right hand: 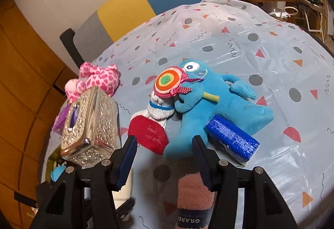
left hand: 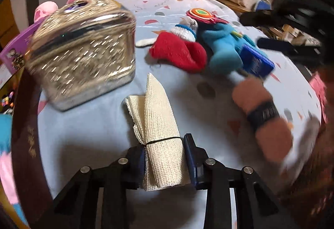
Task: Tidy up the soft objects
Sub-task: 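Carry the beige cloth toward the gold tray while the right tool grasps the red sock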
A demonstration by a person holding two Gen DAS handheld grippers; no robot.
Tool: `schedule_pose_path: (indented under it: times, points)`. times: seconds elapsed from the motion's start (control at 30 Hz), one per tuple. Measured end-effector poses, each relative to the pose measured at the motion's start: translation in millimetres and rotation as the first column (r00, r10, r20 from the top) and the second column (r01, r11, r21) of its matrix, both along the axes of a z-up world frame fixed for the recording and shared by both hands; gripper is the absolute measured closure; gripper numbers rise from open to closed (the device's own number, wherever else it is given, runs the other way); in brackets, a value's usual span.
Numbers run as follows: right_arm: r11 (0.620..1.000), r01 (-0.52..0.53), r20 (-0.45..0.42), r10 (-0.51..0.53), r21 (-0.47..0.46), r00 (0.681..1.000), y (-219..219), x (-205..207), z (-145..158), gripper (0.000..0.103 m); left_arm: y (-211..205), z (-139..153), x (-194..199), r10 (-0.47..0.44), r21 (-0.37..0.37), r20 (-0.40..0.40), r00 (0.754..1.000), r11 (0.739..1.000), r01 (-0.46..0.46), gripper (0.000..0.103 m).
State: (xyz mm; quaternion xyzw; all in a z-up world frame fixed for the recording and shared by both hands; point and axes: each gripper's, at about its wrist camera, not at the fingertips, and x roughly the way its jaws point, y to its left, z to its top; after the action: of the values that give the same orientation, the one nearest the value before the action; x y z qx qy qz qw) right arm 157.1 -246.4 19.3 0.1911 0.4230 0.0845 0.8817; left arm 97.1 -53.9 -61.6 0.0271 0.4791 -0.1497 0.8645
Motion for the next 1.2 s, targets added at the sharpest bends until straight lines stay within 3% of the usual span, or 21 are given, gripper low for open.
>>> schedule_pose_path:
  times: [0.1,0.37,0.77,0.8,0.87,0.9,0.97,1.2]
  points:
    - [0.999,-0.037,-0.017,0.036,-0.036,0.999,10,2,-3,0.049,12,-2,-16,-0.018,-0.014,0.036,0.999,1.0,0.019,0.069]
    - [0.973,-0.176,-0.093,0.163,-0.15,0.982,52,16,-15,0.049,17,-6,-16,-0.01,-0.065,0.04,0.999,0.998,0.013,0.067]
    - [0.903,-0.257,-0.199,0.198,-0.344,0.96,96,88,-48,0.049,30,-5,-20,-0.01,-0.126,0.041,0.999,0.992,0.015,0.067]
    - [0.9,-0.266,-0.207,0.204,-0.345,0.957,99,90,-52,0.051,31,-5,-20,-0.011,-0.129,0.041,0.999,0.991,0.016,0.067]
    - [0.89,-0.287,-0.224,0.217,-0.353,0.95,104,93,-60,0.074,33,-5,-23,-0.01,-0.132,0.043,0.999,0.991,0.016,0.067]
    - [0.881,-0.284,-0.22,0.212,-0.378,0.952,106,93,-61,0.081,34,-5,-23,-0.01,-0.134,0.044,0.999,0.991,0.016,0.067]
    - [0.881,-0.28,-0.21,0.212,-0.382,0.954,106,88,-58,0.089,36,-5,-25,-0.01,-0.136,0.046,0.999,0.991,0.017,0.067]
    - [0.897,-0.333,-0.272,0.256,-0.291,0.927,92,41,-50,0.089,40,-7,-27,-0.004,-0.149,0.048,0.999,0.989,0.011,0.067]
